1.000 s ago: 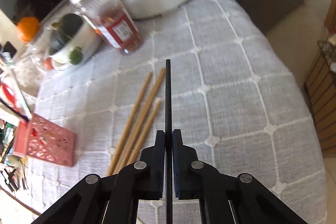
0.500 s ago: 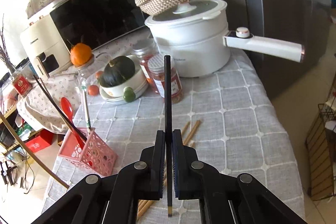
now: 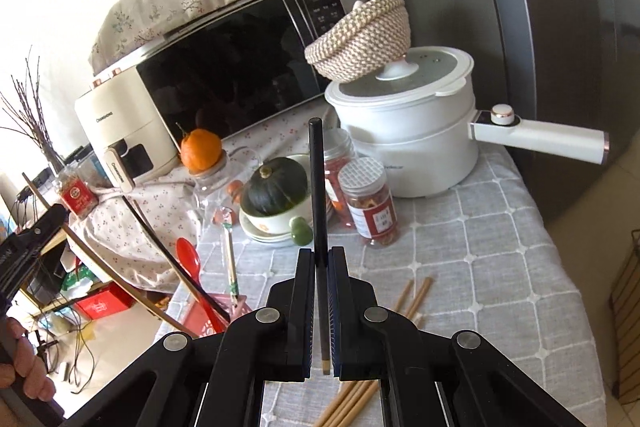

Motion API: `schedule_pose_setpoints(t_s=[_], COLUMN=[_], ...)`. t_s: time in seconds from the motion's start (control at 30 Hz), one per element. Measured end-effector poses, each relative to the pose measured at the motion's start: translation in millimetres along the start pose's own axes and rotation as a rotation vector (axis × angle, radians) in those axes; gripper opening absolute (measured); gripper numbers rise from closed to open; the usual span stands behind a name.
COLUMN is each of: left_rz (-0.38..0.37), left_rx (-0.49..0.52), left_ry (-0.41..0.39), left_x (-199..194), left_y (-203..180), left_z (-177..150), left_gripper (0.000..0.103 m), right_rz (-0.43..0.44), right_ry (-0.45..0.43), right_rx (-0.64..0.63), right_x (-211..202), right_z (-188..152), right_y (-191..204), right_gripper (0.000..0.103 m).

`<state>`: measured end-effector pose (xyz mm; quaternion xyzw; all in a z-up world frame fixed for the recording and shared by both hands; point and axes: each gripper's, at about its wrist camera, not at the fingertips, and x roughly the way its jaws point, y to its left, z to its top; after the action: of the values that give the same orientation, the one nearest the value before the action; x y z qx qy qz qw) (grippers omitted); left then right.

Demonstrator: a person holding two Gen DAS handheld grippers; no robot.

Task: Organize utensils
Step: 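Carry the wooden chopstick into the basket with the left tool while the right lifts the black chopstick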

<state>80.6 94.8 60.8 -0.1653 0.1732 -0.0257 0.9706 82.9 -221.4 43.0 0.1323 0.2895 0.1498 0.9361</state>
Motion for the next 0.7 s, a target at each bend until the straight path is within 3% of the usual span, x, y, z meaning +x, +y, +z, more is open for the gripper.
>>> schedule_pose_setpoints(t_s=[0.47,0.57,0.7], left_rz=[0.063,0.008,0.004], left_rx=[0.019,-0.006,-0.006], left_ry=[0.135,0.164,0.193], left_x=[66.7,76.1,76.3], left_y=[14.4,18.2,16.4], left_z=[-30.0,-32.9,-32.8], left_gripper=[0.006,0.006,0.009], right_rz=[0.094,0.125,0.149], right_ry=[-0.066,-0.085,-0.08], right_rx=[0.013,0.02,0.008], right_x=[-3.1,-5.9,0.7], right_z=[17.7,21.6,21.0], right_y=[30.2,37.6,48.4], right_gripper=[0.004,0.004,0.004])
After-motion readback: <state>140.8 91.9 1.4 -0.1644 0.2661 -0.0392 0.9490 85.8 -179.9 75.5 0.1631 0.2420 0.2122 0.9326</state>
